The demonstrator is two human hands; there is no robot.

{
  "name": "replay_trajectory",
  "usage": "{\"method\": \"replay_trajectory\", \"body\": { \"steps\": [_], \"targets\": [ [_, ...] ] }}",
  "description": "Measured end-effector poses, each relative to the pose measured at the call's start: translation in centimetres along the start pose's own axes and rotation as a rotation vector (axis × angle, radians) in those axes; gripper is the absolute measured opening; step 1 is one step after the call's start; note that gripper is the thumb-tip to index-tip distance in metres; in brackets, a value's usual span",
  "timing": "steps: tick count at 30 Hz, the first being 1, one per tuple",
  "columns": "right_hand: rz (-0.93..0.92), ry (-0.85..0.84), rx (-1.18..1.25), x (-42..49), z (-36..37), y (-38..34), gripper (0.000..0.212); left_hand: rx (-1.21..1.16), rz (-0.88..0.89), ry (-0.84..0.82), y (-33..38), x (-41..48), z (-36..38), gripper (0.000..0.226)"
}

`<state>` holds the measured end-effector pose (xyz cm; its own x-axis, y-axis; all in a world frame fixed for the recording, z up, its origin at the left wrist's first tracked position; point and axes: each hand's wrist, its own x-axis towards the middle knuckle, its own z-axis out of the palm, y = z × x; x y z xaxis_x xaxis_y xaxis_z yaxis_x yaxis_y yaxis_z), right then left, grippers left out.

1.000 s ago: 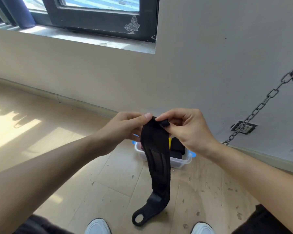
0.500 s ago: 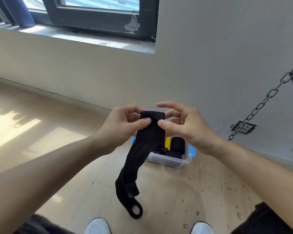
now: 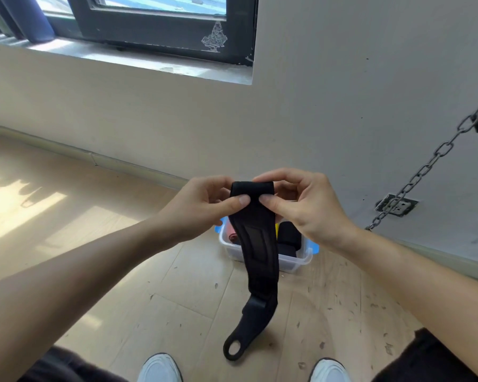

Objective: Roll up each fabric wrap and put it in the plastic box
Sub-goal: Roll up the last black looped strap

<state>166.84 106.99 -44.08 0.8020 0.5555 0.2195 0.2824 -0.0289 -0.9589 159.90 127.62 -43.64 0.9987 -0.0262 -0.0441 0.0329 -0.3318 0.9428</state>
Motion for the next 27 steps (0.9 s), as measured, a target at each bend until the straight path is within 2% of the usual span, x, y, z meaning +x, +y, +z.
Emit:
{"method": "replay_trajectory", "body": {
  "steps": [2,7,13,18,21,27],
  "targets": [
    [-0.039,0.03,-0.044,0.0,0.0,0.2,0.026,-0.023,-0.042,-0.062,0.1,0.0,-0.1,0.02],
    [-0.129,0.07,-0.08,0.3,-0.2,0.7,0.026,-0.295,-0.13,-0.173,0.7,-0.1,-0.1,0.034],
    [-0.141,0.009,-0.126,0.5,-0.5,0.9,0.031,-0.31,-0.131,-0.09,0.6,0.1,0.1,0.036],
    [-0.017,-0.136,-0.22,0.3,-1.0,-0.1,0.038,-0.235,-0.095,-0.013,0.2,0.2,0.0,0.018],
    [0.132,-0.197,-0.123,0.3,-1.1,-0.6,0.054,-0.182,-0.046,0.016,0.2,0.2,0.0,0.015],
    [0.231,-0.182,0.07,0.2,-0.7,-0.3,0.027,-0.1,0.05,0.075,0.3,0.0,0.7,0.018]
  ]
}}
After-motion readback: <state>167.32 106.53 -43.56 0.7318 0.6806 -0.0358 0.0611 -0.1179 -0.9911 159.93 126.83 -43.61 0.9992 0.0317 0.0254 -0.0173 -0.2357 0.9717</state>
